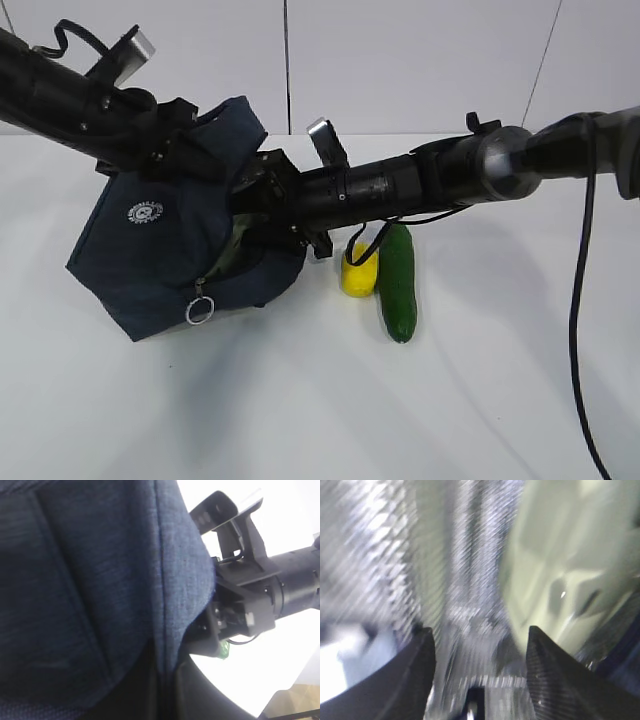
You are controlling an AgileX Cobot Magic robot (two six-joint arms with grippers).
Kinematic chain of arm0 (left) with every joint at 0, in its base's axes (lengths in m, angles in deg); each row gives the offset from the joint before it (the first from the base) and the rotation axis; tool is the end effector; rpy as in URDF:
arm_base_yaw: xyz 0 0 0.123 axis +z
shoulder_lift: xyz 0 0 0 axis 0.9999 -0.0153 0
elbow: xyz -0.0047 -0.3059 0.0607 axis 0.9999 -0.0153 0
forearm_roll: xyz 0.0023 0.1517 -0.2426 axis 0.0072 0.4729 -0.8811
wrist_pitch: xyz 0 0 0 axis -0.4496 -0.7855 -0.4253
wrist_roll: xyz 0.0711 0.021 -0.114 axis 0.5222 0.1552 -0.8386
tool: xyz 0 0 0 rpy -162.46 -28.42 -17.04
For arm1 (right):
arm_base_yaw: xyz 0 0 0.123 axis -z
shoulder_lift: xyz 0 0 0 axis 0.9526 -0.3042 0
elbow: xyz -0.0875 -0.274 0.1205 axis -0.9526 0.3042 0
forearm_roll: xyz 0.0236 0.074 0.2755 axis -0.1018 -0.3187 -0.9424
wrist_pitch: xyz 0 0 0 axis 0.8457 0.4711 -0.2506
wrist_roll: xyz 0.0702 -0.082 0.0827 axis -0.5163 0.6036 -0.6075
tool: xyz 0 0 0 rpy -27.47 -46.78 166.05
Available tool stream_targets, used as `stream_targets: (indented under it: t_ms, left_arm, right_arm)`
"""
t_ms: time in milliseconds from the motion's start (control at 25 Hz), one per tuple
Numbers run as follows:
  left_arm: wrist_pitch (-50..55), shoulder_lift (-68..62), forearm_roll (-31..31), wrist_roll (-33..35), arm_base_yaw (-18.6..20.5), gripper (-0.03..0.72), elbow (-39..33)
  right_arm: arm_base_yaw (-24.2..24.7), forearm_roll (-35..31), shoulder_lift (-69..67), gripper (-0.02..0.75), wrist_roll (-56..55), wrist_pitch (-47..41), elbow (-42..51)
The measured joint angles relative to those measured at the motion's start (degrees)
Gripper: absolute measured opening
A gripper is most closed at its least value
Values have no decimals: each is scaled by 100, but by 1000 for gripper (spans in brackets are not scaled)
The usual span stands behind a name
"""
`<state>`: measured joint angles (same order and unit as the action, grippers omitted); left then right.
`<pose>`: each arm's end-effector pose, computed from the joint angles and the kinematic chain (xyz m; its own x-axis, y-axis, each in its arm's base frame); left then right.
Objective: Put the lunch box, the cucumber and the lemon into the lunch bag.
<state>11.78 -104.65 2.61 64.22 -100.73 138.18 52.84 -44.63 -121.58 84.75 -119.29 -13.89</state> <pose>0.4286 -0.1774 0.1994 -0.8792 0.0535 -0.4734 0.3734 0.6945 -0.6150 0.4891 0.2907 0.1049 -0.9771 0.1402 -0.1603 -0.1057 0.3344 0.9365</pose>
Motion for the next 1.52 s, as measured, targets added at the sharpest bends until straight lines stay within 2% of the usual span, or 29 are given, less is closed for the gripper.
stream_targets:
  t_ms: [160,320,600,720,880,1000,1160,1360,1520]
  left_arm:
    - [144,0,0,0,69,1,0]
    - [400,0,0,0,324,1,0]
    - [1079,0,0,0,944,1,0]
    - [1313,0,11,0,1175,1,0]
    - [1692,0,99,0,1415,1,0]
    - [1926,0,138,0,1530,1,0]
    - [2011,0,152,0,1566,1,0]
    - [2020,0,152,0,1566,1,0]
    - [2020,0,152,0,1566,1,0]
  right_arm:
    - [21,0,0,452,221,-566,-3]
    - [87,12,0,452,498,-949,-12]
    - [122,112,296,452,511,-1007,-12]
    - [122,421,668,452,511,-892,-12]
    - [122,1454,1295,452,173,-852,-12]
    - [122,2536,1787,452,-314,-842,-12]
    - [122,4011,2349,452,-1272,-840,-12]
    - [122,5479,2844,452,-2367,-883,-12]
    - [122,6581,3029,452,-3217,-1267,-12]
